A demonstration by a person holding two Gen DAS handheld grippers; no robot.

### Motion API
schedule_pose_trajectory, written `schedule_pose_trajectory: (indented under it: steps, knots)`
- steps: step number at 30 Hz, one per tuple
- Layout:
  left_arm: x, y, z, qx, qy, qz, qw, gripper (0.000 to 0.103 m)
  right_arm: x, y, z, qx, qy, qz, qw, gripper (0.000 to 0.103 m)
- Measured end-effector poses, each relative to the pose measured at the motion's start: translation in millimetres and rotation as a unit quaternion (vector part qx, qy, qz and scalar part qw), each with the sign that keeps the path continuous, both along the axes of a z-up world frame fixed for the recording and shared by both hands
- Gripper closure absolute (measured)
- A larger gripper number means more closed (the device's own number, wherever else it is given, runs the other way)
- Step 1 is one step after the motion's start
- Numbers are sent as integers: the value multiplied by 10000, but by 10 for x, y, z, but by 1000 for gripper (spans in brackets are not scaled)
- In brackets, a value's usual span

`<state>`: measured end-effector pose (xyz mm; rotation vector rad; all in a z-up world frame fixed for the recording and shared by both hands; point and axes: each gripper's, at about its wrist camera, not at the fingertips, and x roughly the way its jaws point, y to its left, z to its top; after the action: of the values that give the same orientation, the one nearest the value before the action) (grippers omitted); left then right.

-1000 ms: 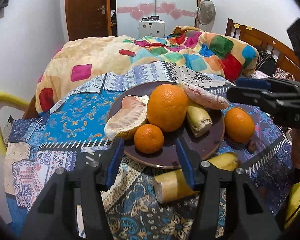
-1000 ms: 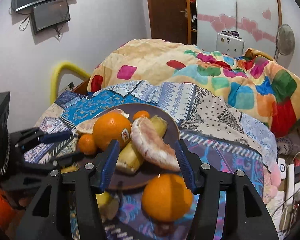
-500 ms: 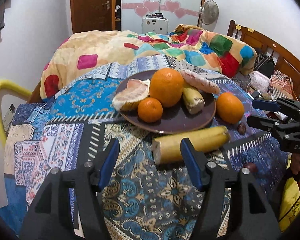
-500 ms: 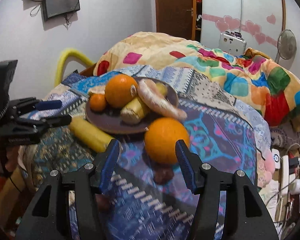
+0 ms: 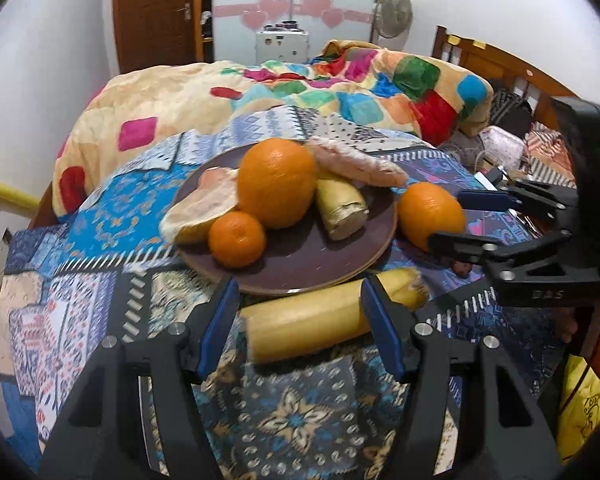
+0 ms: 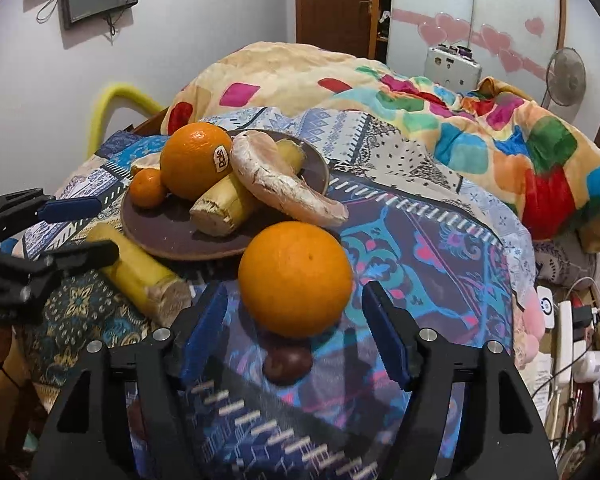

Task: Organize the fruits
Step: 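Grasp the yellow cob with the left tool while the right tool grasps a large orange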

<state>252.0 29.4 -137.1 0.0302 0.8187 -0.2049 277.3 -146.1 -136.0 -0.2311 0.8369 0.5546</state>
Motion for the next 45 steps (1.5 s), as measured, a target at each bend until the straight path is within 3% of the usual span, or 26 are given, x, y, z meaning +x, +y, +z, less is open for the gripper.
schedule_pose_trajectory:
  steps: [7,16,21,28,32,35,37,39,41,45]
  knots:
    - [128,-69,-17,2,15,-133,9999,40,155,51,-100,42,263,7,9996,38]
    - [144,13,-38,-476,367,-393,9974,39,-48,-10,75,213,27,42,9998,42]
    - [-1,-11,-39,-481,455,-566,9962,39,-278,-139,213,292,-99,63,9995,42]
    - [-162,-139,-7,11,461,-842,9954,39,-540,-337,264,304,-124,37,9995,42]
    - [-144,-185,-71,312,593,-976,9930,22,-634,-413,249,346,-133,15,9993,42]
    - [-104,-257,-205,775,689,-982,9897,21,-668,-470,234,356,-159,-12,9992,42]
    - [-77,-269,-254,856,683,-943,9895,21,-684,-492,217,358,-155,-23,9992,42]
    - [-50,-236,-259,671,698,-910,9911,23,-682,-521,191,391,-126,-36,9992,42]
    - [-35,-205,-257,599,667,-836,9925,38,-675,-535,166,404,-92,-36,9991,42]
    - [-120,-156,-229,470,634,-840,9933,49,-656,-555,108,381,-66,-81,9992,42]
